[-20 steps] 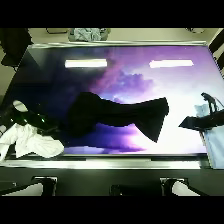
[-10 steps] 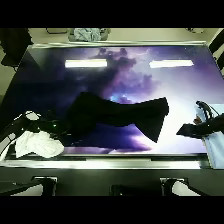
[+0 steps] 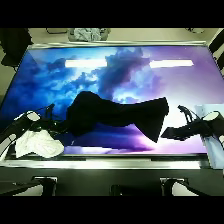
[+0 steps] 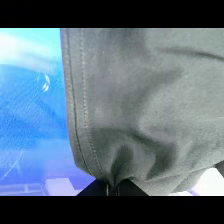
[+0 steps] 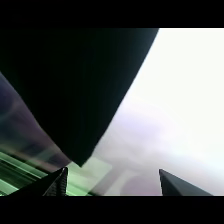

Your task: Fold the shirts.

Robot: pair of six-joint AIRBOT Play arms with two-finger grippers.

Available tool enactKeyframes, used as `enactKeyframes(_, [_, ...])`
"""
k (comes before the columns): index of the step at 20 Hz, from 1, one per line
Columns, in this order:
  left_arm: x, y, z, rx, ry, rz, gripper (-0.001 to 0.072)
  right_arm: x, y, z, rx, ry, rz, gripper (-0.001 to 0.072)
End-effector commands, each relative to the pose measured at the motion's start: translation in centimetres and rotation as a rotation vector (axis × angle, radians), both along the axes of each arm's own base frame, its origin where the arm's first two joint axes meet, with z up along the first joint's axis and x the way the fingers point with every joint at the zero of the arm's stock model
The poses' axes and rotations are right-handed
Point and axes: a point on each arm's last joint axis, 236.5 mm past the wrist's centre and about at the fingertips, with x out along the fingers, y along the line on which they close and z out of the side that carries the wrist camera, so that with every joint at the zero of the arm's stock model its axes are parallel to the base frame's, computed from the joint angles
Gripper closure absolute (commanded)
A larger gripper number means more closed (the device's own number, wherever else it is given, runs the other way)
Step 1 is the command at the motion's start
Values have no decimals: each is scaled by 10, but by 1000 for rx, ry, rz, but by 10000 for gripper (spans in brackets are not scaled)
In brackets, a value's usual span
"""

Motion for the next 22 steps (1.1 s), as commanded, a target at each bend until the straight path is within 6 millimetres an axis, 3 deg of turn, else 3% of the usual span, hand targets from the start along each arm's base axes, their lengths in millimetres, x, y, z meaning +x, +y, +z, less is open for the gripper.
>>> enactKeyframes(1, [3,-1,4,-2,-18,-4,673,11,28,-13,59,18,-42,34])
enactKeyframes(4, [9,0,8,-1,-34,-4,673,20,58,-25,94,48,-56,39])
enactKeyframes(5, [12,0,11,0,-43,-4,672,23,68,-29,97,51,-57,184])
enactKeyframes(6, [16,0,14,0,-54,-4,672,27,74,-32,87,45,-56,534])
enactKeyframes(7, [23,1,21,-2,-69,-6,673,30,78,-28,91,33,-46,669])
enactKeyframes(9, [43,7,54,-2,-152,-58,675,45,71,-5,83,-46,49,670])
enactKeyframes(11, [78,23,125,60,-342,-88,676,78,46,49,-10,-212,149,671])
enactKeyframes(12, [95,33,175,111,-476,-86,677,102,27,96,-93,-348,163,671])
enactKeyframes(13, [108,43,241,158,-638,-72,677,124,7,152,-189,-502,153,670])
enactKeyframes(14, [110,50,310,186,-793,-47,676,138,-16,227,-312,-689,127,670])
enactKeyframes(15, [100,54,388,208,-960,-10,676,139,-35,304,-441,-873,86,670])
enactKeyframes(16, [79,55,464,241,-1139,10,676,125,-49,393,-590,-1083,32,670])
enactKeyframes(17, [51,54,526,268,-1294,31,676,96,-58,468,-734,-1249,-12,670])
enactKeyframes(18, [16,50,583,282,-1441,52,676,54,-60,534,-856,-1397,-69,670])
enactKeyframes(19, [-21,44,628,256,-1560,93,675,11,-60,579,-903,-1495,-172,670])
enactKeyframes(20, [-52,35,659,225,-1654,102,675,-31,-57,609,-913,-1567,-278,670])
enactKeyframes(22, [-103,24,688,205,-1770,98,675,-84,-46,630,-932,-1646,-331,670])
